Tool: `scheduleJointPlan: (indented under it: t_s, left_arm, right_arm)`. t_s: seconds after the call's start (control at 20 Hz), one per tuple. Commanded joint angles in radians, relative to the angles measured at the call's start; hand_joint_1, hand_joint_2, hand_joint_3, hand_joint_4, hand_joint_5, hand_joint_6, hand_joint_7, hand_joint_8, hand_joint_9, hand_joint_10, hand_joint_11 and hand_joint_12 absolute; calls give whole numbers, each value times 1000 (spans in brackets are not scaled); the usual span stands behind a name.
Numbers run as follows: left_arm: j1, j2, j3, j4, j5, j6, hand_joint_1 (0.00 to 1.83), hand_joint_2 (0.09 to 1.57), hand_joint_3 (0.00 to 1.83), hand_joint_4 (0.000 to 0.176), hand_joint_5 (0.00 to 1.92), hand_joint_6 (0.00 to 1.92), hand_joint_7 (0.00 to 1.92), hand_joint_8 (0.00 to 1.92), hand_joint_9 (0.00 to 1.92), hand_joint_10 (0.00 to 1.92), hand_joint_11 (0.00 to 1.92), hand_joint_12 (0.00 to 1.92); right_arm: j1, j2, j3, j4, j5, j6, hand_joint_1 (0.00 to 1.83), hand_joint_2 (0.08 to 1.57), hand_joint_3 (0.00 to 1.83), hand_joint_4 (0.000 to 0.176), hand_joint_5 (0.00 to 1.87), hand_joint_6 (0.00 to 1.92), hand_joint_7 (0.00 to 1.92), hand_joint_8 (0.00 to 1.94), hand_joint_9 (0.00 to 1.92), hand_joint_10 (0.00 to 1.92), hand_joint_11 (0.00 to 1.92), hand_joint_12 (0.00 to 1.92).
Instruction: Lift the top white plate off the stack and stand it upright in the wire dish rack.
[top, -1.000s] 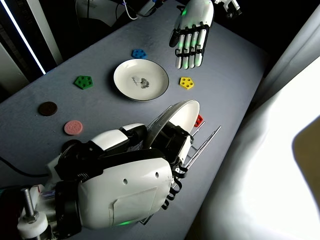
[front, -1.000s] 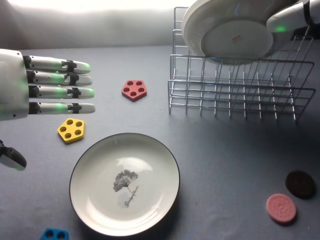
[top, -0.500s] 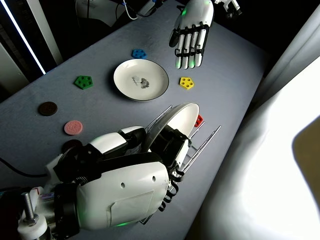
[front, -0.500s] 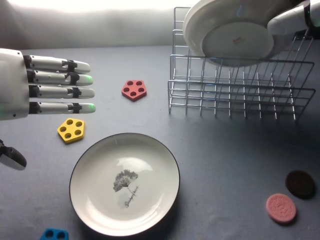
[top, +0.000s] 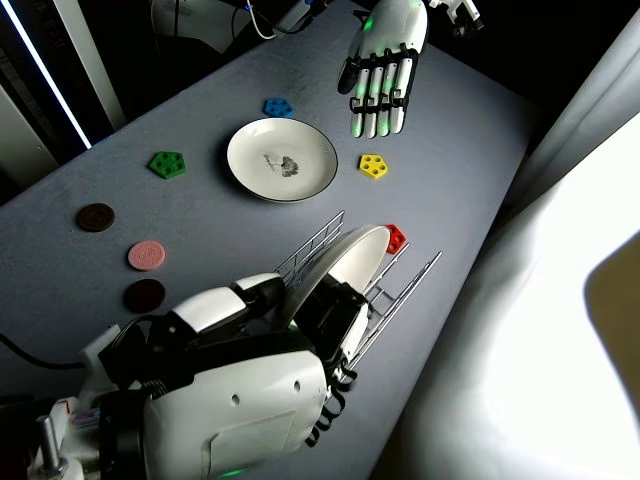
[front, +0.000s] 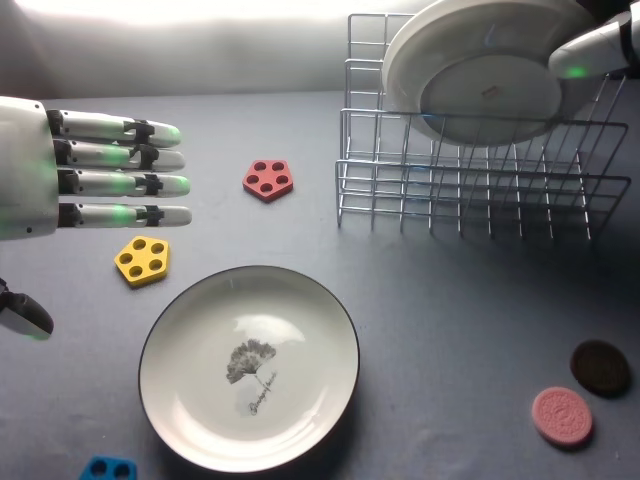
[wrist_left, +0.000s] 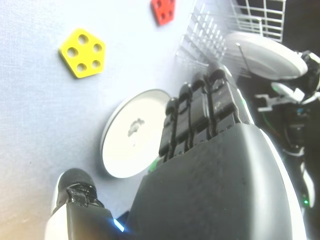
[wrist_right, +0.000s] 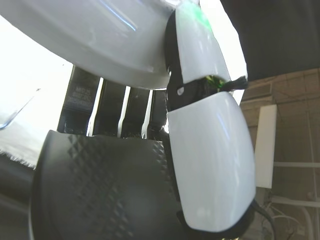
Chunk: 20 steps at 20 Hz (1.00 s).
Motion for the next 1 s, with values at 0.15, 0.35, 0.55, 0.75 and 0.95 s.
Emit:
scheduleJointPlan:
  t_s: [0.15,0.35,0.55,0.75,0.95]
  left_arm:
    - [-24,10,-6,-63,-58,1,127,949,2,0,79,1,91,0,76,0,7,160]
    - [-24,10,-7,-62,-58,1,155,944,0,0,92,3,95,0,83,1,28,178]
    - [-24,10,-7,-62,-58,1,150,945,0,0,96,6,104,8,93,9,31,190]
    - [-25,11,-7,-62,-58,0,158,941,0,0,73,1,79,1,73,2,2,187]
    - [-28,11,-8,-60,-59,0,147,943,0,0,82,4,86,5,75,4,13,206]
  right_arm:
    - [0,11,13,108,79,19,1483,1131,0,0,753,1304,878,981,882,1020,936,1405]
    - [-5,6,5,109,81,19,1484,1130,1,0,783,1276,885,950,888,1017,890,1470]
    - [-10,-1,2,108,81,19,1484,1124,2,0,792,1255,901,932,884,1020,917,1436]
    - [-12,-4,-4,108,80,19,1483,1139,0,0,753,1302,866,977,868,1063,900,1472]
    - [-23,-14,10,108,80,19,1482,1141,0,0,728,1320,837,1020,884,1053,913,1454]
